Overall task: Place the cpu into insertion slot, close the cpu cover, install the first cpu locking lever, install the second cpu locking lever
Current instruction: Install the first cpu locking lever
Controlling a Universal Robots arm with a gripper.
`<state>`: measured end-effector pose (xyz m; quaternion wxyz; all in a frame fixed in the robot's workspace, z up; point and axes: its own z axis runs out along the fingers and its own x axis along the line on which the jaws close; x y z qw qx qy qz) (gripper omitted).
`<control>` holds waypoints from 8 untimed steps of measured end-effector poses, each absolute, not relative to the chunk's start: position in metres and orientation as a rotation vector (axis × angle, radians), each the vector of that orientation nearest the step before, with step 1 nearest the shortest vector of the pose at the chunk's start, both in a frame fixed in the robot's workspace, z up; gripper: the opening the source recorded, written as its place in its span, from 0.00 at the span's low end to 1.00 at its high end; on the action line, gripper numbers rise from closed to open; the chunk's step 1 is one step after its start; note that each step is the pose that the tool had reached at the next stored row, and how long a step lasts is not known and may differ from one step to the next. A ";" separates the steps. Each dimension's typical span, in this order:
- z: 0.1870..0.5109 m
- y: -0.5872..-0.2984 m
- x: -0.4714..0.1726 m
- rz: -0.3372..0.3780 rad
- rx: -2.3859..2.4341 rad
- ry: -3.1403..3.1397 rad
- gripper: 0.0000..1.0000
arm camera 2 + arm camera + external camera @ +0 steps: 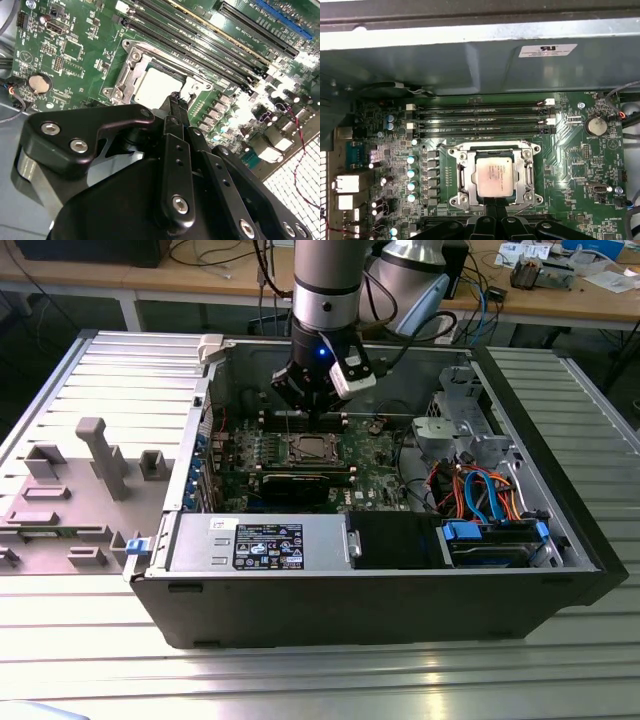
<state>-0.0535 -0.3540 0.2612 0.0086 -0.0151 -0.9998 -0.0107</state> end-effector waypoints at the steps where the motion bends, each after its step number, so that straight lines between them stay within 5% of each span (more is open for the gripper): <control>1: 0.262 -0.354 -0.054 -0.034 -0.046 -3.125 0.11; 8: 0.261 -0.354 -0.065 -0.034 -0.044 -3.144 0.11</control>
